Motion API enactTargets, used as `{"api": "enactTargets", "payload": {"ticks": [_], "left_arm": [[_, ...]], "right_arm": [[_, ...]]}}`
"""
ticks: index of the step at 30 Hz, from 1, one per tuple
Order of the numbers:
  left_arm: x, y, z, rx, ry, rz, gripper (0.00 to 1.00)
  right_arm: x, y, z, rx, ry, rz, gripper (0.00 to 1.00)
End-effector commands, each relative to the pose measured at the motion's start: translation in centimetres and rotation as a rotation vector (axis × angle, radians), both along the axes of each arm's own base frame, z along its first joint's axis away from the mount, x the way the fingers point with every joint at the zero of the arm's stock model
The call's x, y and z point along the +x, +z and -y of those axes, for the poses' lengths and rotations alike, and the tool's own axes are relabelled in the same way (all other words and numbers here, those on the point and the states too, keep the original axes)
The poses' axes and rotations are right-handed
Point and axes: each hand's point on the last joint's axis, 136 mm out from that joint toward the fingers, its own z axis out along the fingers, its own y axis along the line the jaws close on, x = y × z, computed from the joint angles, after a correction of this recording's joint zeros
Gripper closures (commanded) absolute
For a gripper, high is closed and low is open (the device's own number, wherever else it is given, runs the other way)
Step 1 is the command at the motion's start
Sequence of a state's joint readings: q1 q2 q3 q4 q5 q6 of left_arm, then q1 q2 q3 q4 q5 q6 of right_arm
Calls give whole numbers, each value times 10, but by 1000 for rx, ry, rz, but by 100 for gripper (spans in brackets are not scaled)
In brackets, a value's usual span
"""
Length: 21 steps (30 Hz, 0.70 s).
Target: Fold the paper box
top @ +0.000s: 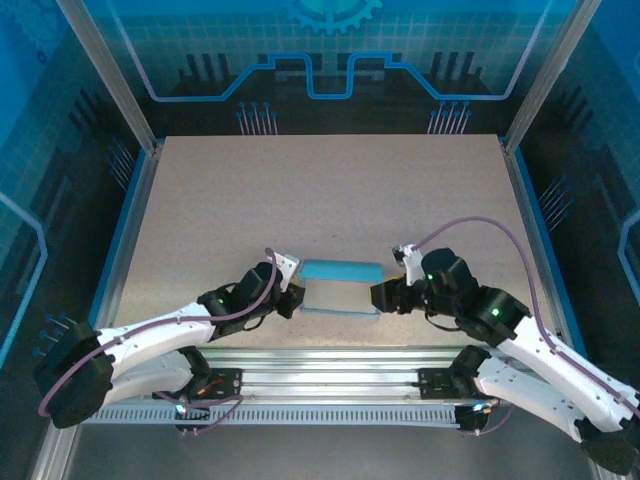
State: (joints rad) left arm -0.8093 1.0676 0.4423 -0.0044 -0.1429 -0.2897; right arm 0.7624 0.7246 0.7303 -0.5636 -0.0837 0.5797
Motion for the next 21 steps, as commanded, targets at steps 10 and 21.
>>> {"api": "enactTargets", "payload": {"ticks": [10,21], "left_arm": [[-42,52,1,-103,-117,-82,71],[-24,86,1,-115,-41,-59,65]], "right_arm": [[52,-15,-38,-67,-3,-62,57],[41,-60,-43,-79,27,-167,58]]}}
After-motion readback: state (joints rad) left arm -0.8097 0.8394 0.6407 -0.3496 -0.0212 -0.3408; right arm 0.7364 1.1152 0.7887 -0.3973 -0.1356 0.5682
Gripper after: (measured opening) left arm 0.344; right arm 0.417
